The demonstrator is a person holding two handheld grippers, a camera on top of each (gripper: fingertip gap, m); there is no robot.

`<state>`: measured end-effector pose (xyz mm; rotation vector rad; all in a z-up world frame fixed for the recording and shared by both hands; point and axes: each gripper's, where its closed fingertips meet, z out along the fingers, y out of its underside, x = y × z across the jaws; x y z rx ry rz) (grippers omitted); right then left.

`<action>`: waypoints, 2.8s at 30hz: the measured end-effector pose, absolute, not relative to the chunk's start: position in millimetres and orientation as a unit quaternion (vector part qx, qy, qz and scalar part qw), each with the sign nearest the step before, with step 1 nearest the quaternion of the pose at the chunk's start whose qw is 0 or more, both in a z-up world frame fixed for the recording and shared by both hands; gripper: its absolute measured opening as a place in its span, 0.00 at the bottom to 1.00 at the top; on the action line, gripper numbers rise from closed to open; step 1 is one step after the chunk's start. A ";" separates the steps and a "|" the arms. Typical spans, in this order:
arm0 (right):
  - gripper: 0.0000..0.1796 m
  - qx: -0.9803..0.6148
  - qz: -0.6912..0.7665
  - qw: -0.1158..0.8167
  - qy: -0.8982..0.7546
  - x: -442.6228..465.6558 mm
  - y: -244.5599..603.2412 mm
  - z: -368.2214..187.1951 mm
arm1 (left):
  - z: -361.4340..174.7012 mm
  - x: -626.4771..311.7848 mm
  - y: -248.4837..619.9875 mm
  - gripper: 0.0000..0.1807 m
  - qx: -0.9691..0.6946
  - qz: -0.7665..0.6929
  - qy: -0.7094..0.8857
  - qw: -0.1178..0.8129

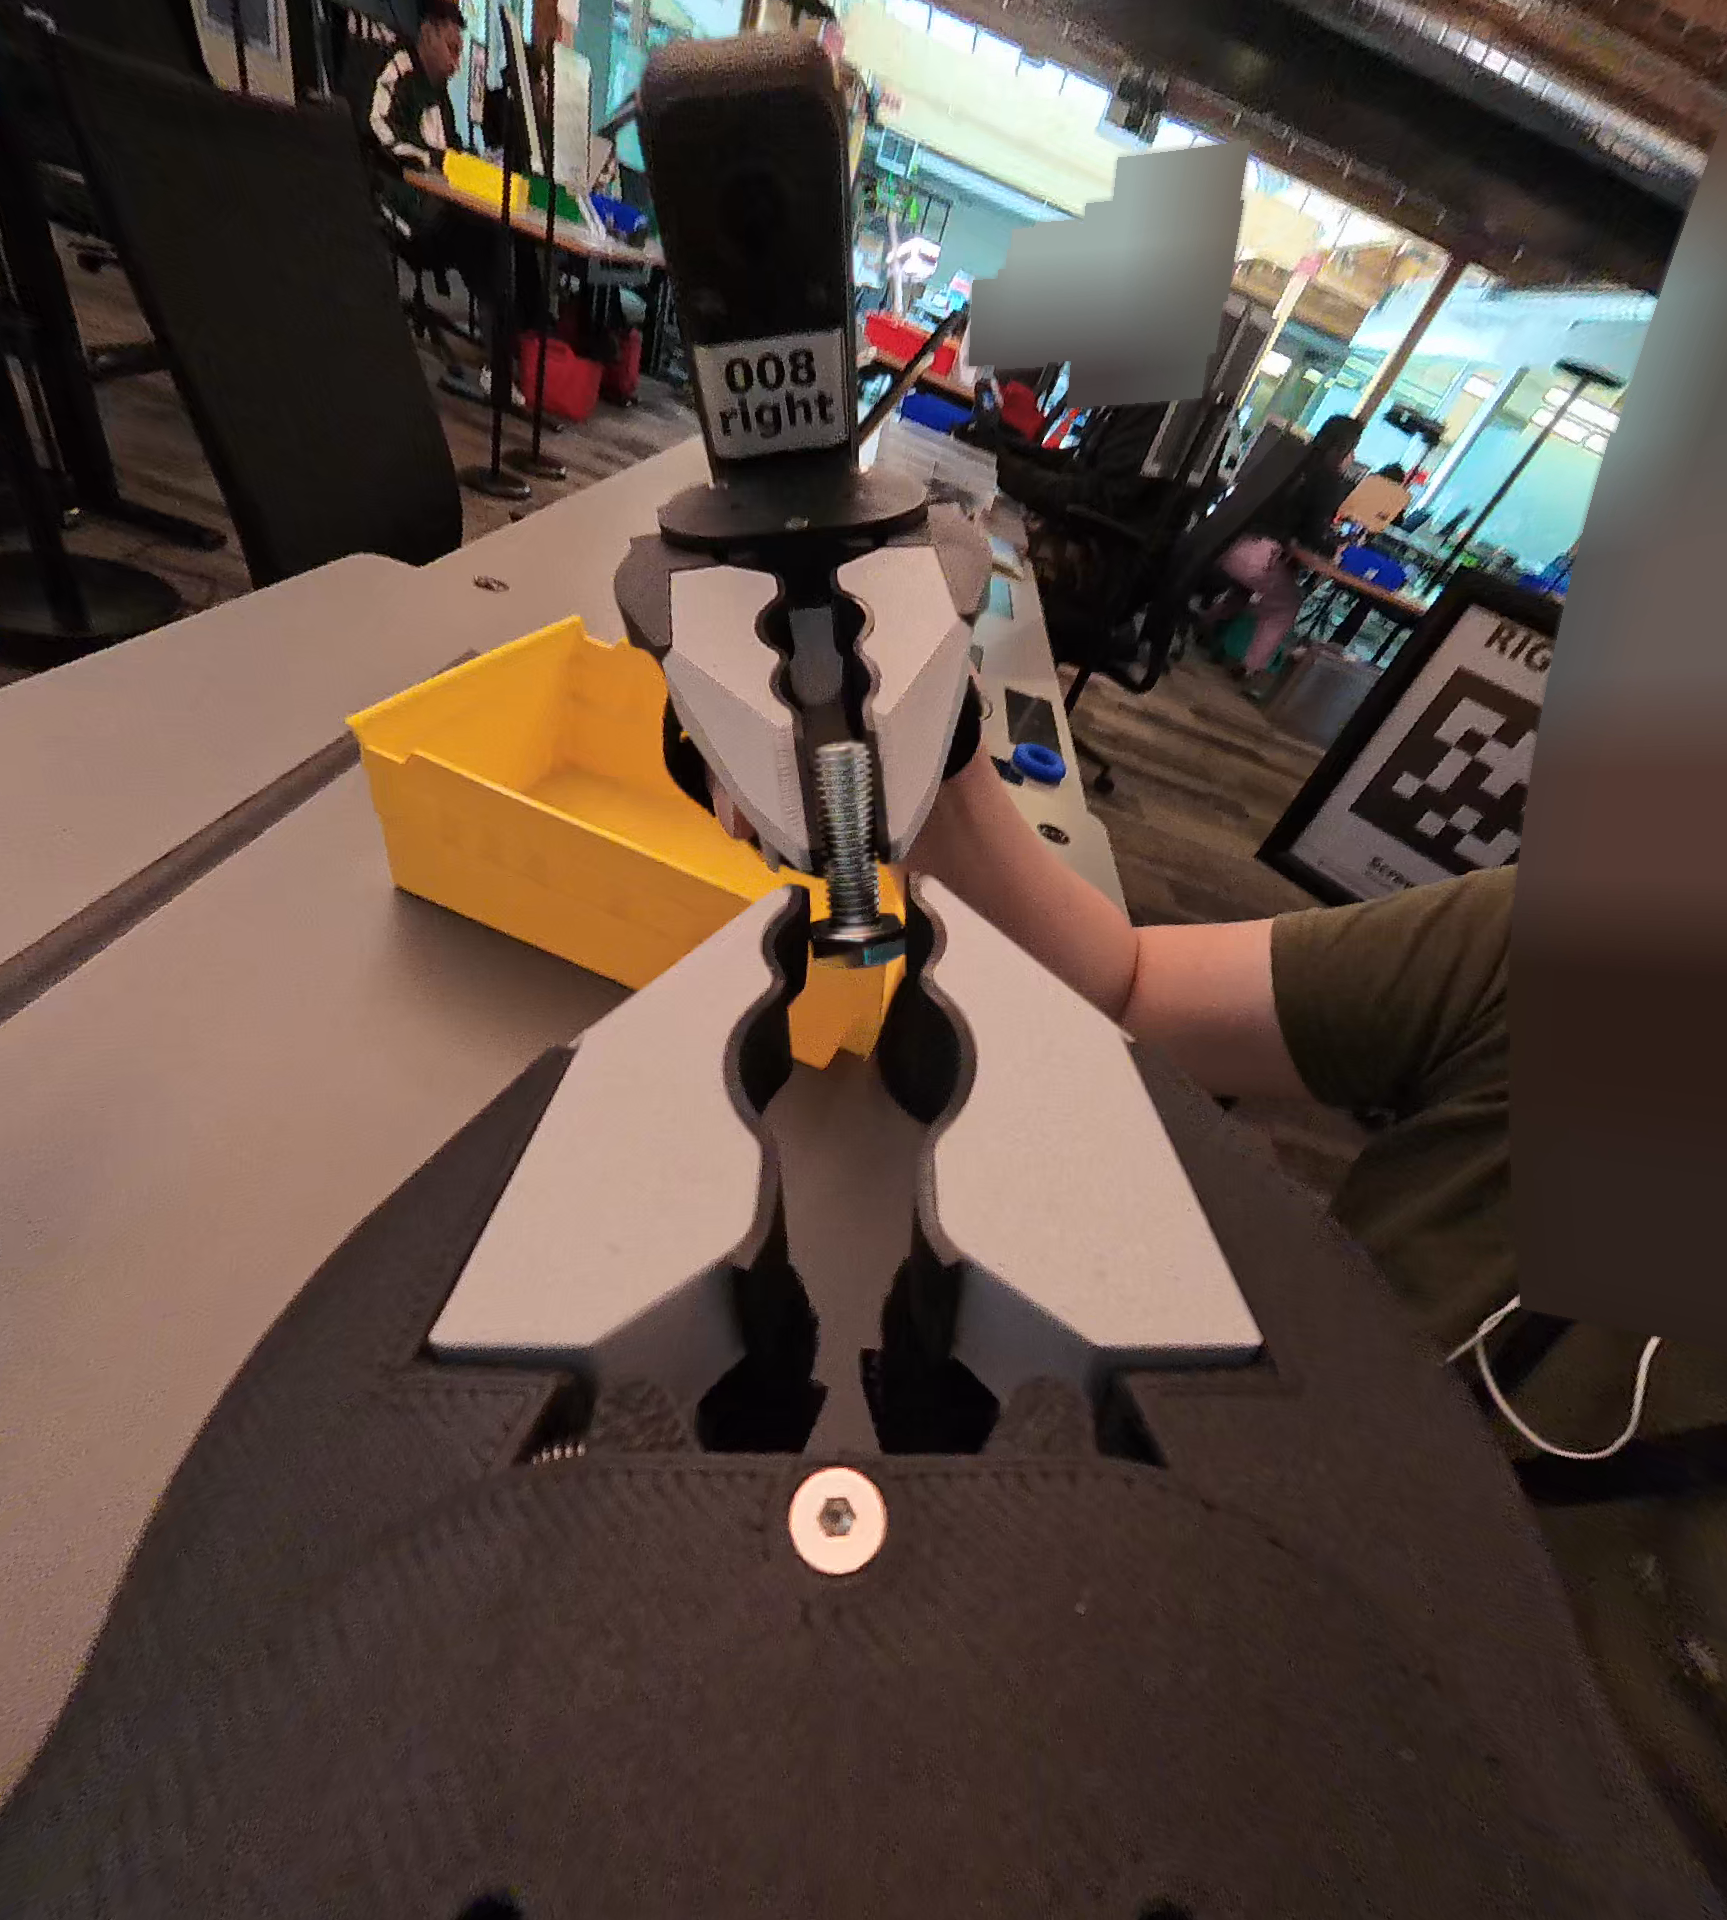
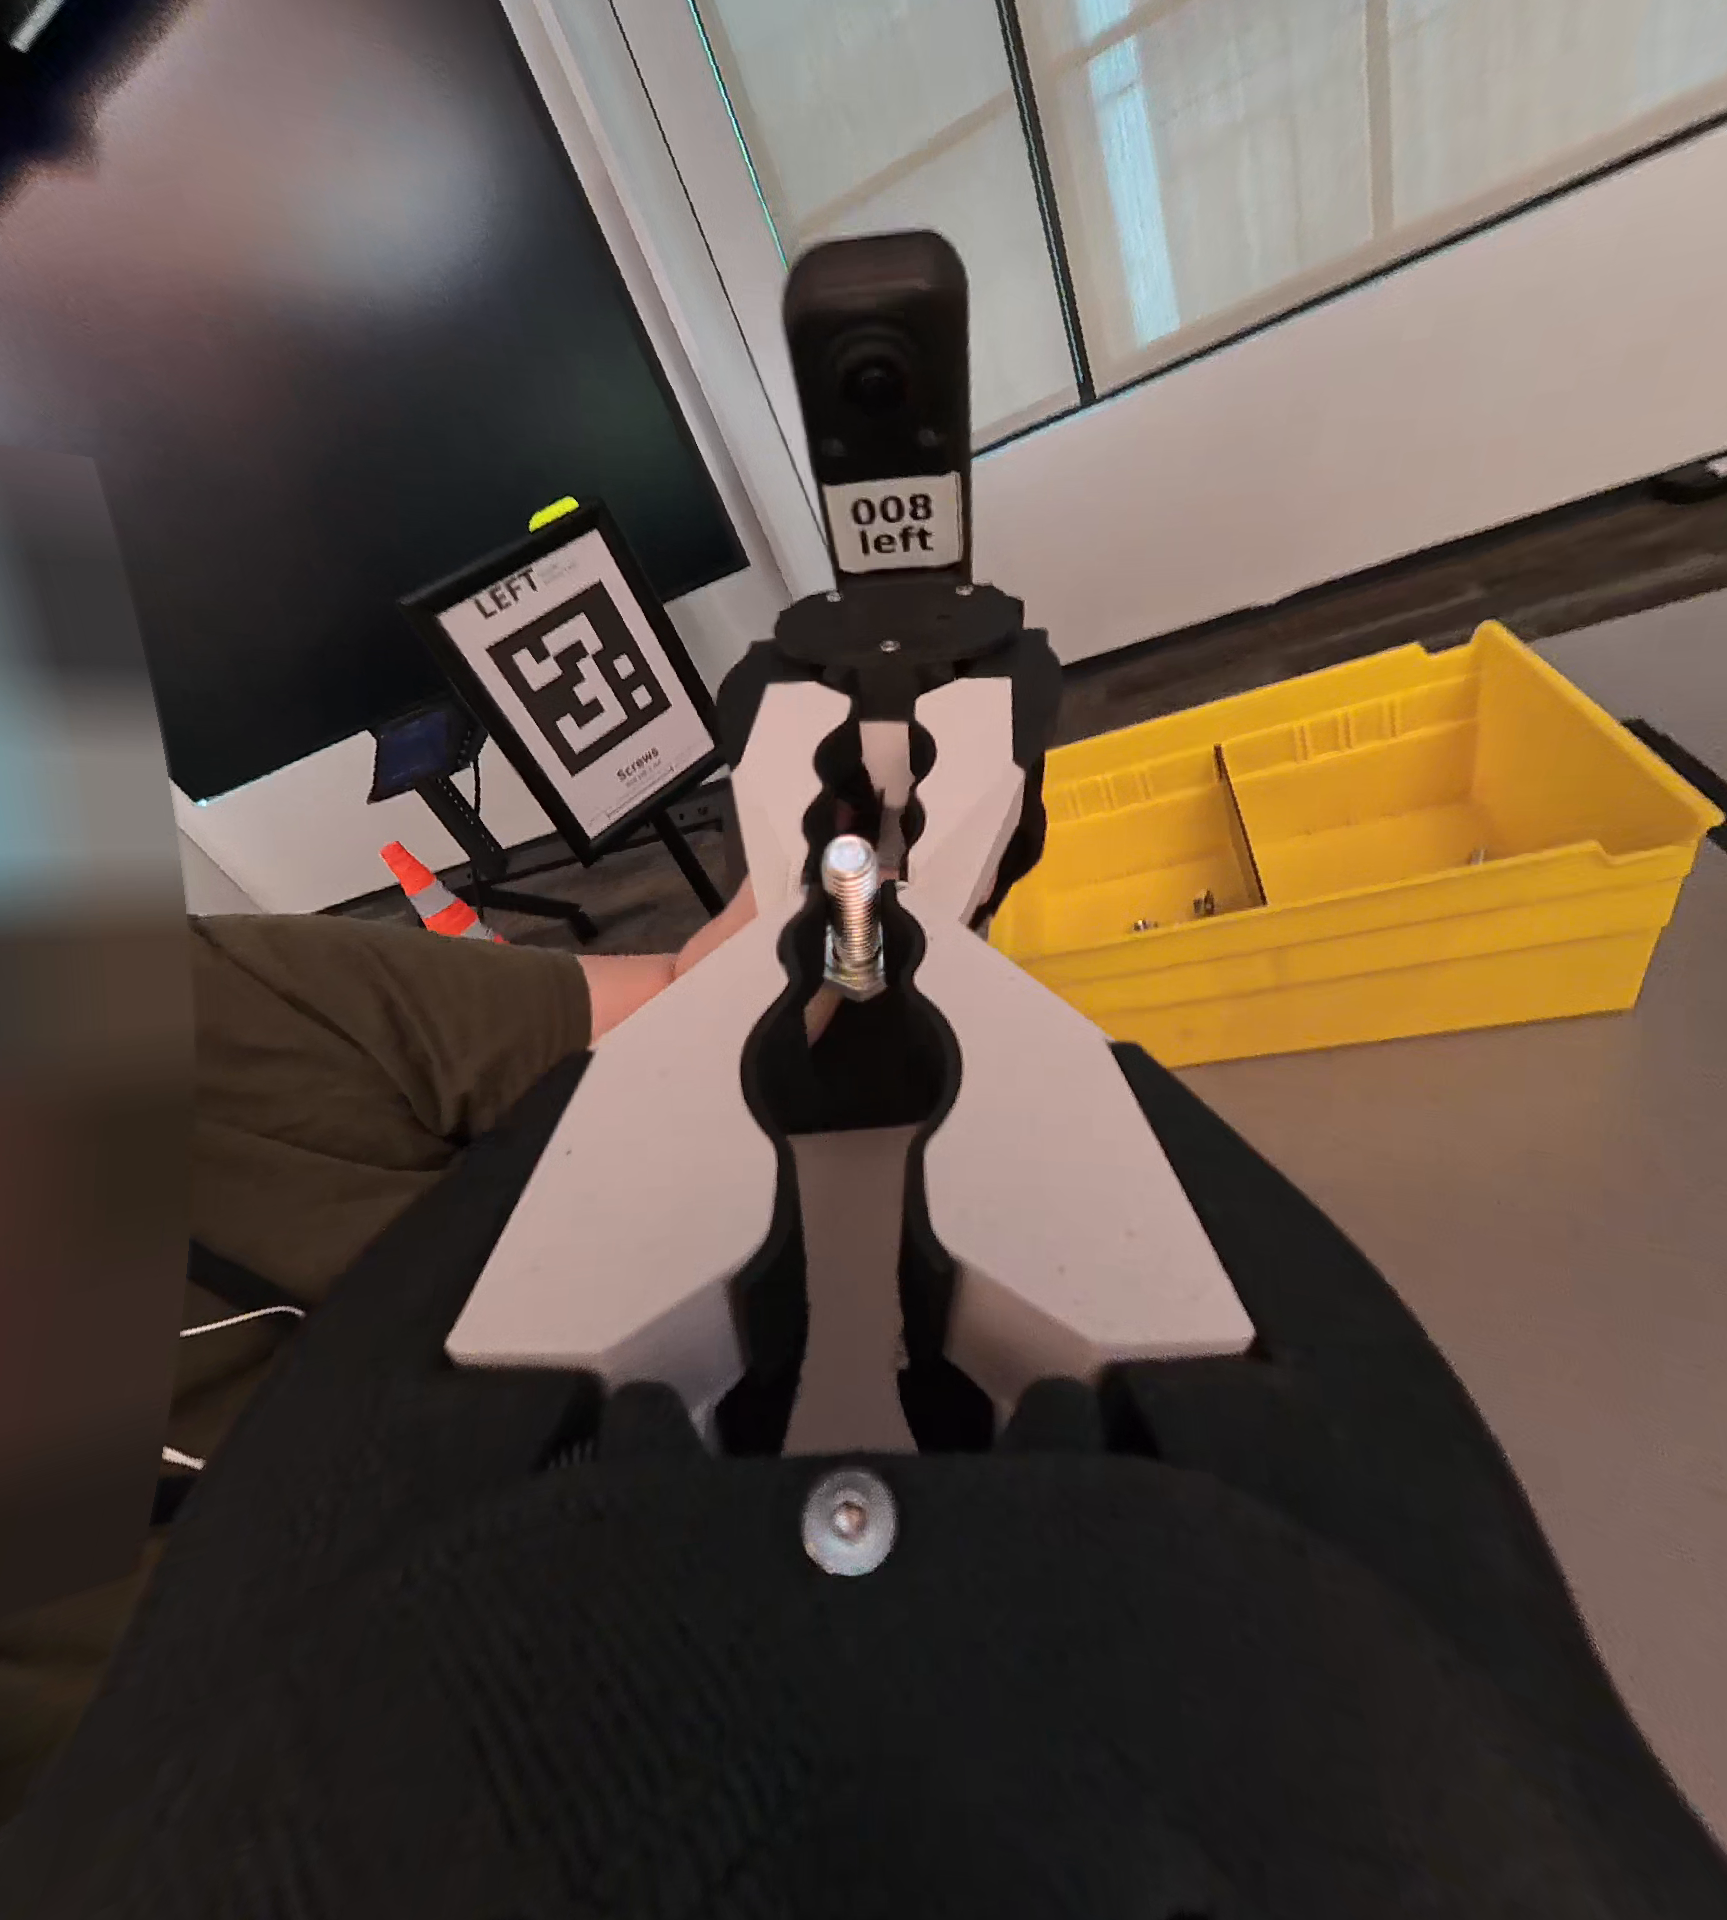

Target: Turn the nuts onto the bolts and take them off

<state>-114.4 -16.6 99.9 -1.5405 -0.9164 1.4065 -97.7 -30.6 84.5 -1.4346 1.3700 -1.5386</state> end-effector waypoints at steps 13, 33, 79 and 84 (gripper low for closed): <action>0.05 -0.622 0.545 0.428 -0.366 -113.0 -13.7 99.3 | 76.6 -94.7 -33.2 0.09 -0.553 -0.564 0.531 0.307; 0.04 -0.622 0.519 0.448 -0.378 -117.5 -11.0 97.6 | 75.7 -100.1 -24.6 0.04 -0.565 -0.550 0.525 0.320; 0.09 -0.837 0.037 0.141 -0.528 -26.7 -20.2 -99.5 | 147.8 -174.8 22.5 0.04 -0.551 -0.450 0.431 0.555; 0.09 -0.754 0.061 0.343 -0.556 -37.2 -31.8 -3.1 | 72.0 -109.2 22.3 0.04 -0.558 -0.421 0.457 0.550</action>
